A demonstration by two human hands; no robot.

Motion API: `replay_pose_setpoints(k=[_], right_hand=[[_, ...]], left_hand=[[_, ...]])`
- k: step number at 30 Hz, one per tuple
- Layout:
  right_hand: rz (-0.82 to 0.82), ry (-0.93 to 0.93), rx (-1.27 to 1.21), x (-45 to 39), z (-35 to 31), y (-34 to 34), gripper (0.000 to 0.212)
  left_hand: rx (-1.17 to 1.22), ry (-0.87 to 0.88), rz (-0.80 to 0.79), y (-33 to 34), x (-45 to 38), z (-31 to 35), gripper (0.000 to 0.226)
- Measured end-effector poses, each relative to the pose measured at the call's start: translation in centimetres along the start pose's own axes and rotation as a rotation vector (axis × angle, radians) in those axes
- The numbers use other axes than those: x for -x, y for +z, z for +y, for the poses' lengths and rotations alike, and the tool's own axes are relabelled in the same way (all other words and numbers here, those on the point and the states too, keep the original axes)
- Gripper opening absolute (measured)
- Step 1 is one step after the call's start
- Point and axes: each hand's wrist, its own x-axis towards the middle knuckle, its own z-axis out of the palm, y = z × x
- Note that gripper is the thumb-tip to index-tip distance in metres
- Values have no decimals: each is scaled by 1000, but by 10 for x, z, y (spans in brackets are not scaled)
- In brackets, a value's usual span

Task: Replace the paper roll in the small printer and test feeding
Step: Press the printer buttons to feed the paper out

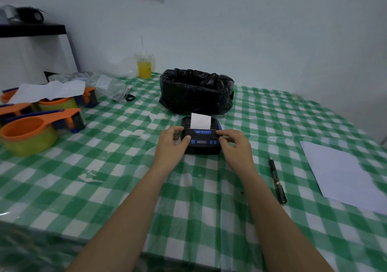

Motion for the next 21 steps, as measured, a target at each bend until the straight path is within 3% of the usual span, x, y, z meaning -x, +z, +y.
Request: replay_pose_setpoints(k=[21], right_hand=[[-19, 18, -27, 0, 2, 0, 23]], left_hand=[[39, 17, -7, 3, -3, -6, 34]])
